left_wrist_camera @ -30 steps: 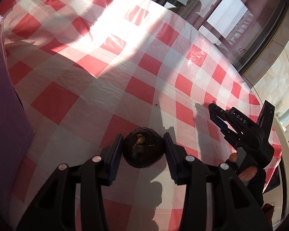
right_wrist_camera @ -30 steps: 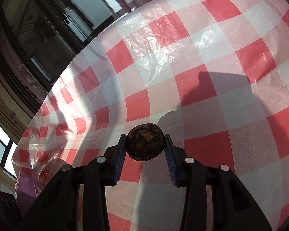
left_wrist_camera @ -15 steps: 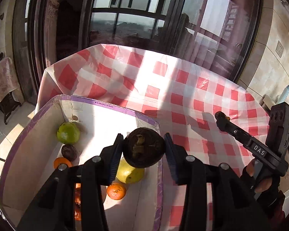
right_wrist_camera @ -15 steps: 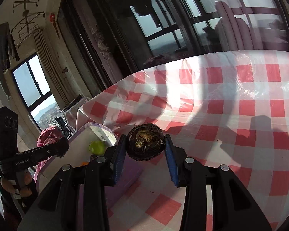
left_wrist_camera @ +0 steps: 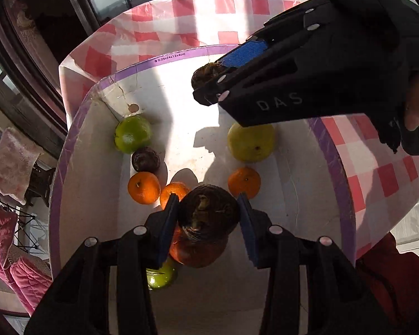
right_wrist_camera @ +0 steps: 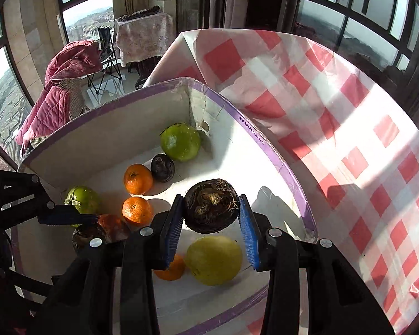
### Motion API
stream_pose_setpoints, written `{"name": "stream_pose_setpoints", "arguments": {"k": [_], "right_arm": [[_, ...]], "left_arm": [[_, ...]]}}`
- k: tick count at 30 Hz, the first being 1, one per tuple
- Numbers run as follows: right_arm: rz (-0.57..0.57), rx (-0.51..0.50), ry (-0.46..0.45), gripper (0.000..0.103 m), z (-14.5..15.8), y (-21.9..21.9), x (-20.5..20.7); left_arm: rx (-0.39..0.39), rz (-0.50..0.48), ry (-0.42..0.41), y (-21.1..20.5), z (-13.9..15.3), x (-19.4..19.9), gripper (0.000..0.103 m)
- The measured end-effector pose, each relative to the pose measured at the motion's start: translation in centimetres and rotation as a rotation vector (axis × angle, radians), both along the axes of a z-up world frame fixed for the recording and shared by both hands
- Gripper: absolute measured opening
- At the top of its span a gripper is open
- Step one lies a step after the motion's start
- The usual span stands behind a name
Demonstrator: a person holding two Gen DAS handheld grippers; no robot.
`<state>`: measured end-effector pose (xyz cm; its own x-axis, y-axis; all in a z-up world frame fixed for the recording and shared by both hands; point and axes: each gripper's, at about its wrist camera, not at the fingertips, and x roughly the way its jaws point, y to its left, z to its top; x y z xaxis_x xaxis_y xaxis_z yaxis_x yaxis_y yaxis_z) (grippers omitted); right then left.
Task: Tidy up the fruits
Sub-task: 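Open the right gripper to drop its date while the left drops its date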
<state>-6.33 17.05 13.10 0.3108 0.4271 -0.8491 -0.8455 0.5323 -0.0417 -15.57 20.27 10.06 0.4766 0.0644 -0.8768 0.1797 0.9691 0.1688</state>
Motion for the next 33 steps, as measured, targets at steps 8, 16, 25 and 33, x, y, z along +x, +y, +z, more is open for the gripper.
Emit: {"name": "stream_pose_setpoints", "arguments": {"k": [8, 16, 25, 33], "right_arm": [[0.067, -0.333, 0.061, 0.039, -5.9, 5.3, 0.2], [0.101, -0.503, 0.036, 0.040, -8.4, 7.2, -0.7], [0.096, -0.489, 0.040, 0.040, -8.3, 6.3, -0.5], [0.065, -0.427, 0.038, 0.063, -7.2, 5.8, 0.2]], "left_arm": [[-0.011, -0.068, 0.132, -0.8, -2.6, -0.8, 0.043], [-0.016, -0.070, 0.167, -0.8, -3.0, -0.8, 0.043], [-0.007, -0.075, 0.171, -1.0, -2.7, -0.9, 0.044], [-0.033, -0.057, 0.166, -0.7, -2.6, -0.4, 0.047]]}}
